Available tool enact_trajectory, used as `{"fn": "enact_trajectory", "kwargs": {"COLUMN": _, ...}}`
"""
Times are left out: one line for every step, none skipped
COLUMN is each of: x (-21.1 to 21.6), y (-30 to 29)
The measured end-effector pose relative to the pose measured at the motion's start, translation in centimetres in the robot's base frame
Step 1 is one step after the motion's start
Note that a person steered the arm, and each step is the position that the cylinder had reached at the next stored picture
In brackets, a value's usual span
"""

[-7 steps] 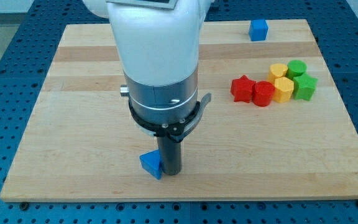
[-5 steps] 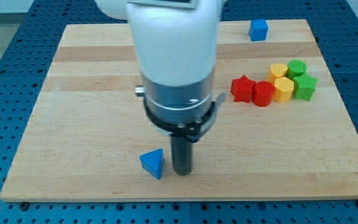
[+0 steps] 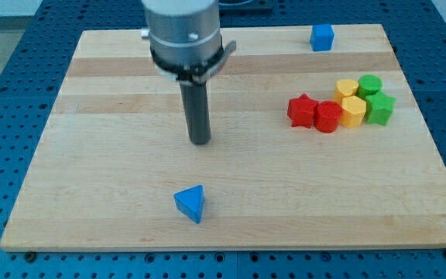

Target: Nudge blue cube down a bit

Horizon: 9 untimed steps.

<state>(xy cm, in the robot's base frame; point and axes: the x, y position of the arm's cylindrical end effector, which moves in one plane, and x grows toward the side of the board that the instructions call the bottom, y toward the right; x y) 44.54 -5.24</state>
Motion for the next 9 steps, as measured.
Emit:
{"fn": "enact_trajectory", "kwargs": {"x": -6.1, "y": 1.3}}
{"fn": "enact_trajectory", "kwargs": {"x": -11.9, "y": 3.8}}
{"fn": "enact_trajectory", "kwargs": {"x": -17.4, "y": 7.1}}
{"fn": "enact_trajectory", "kwargs": {"x": -22.0, "y": 11.3}}
{"fn": "enact_trajectory", "kwargs": {"x": -25.4, "y": 14.8}}
{"fn": "enact_trajectory", "kwargs": {"x": -25.4, "y": 17.3}}
{"fn": "enact_trajectory", "kwargs": {"x": -25.4, "y": 21.6}}
{"fn": "enact_trajectory", "kwargs": {"x": -25.4, "y": 24.6}}
{"fn": "enact_trajectory", "kwargs": {"x": -23.7, "y": 24.7}}
